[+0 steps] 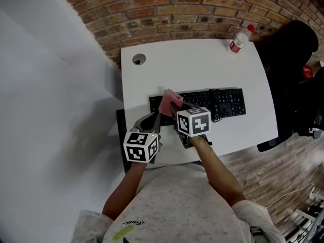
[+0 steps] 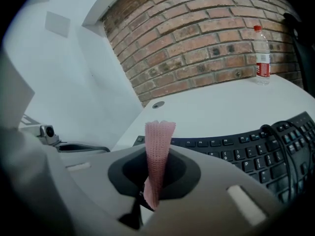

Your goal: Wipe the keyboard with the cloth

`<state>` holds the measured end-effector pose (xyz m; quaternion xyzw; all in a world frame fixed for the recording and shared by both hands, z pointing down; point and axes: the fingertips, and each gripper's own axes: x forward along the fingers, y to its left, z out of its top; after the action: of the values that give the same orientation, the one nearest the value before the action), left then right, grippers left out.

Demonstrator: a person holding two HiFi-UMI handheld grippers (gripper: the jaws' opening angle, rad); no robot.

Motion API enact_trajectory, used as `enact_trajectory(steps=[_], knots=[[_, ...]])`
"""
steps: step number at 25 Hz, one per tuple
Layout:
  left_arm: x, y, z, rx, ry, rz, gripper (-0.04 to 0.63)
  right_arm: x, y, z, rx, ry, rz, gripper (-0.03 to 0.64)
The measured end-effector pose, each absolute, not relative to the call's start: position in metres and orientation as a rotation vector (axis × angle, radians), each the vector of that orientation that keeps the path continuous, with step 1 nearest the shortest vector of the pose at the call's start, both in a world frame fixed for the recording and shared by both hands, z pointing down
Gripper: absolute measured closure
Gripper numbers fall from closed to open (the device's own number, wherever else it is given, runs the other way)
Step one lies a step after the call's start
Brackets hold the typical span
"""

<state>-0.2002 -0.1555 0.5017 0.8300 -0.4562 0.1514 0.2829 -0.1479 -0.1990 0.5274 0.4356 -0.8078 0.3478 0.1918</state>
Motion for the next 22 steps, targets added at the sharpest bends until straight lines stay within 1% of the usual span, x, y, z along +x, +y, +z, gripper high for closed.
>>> enact_trajectory(steps=[22], knots=[[-0.153, -0.153, 0.502, 2.271, -1.155, 0.445, 0.598, -0.079, -0.204, 0.524, 1.362, -2.236, 0.971, 0.590]])
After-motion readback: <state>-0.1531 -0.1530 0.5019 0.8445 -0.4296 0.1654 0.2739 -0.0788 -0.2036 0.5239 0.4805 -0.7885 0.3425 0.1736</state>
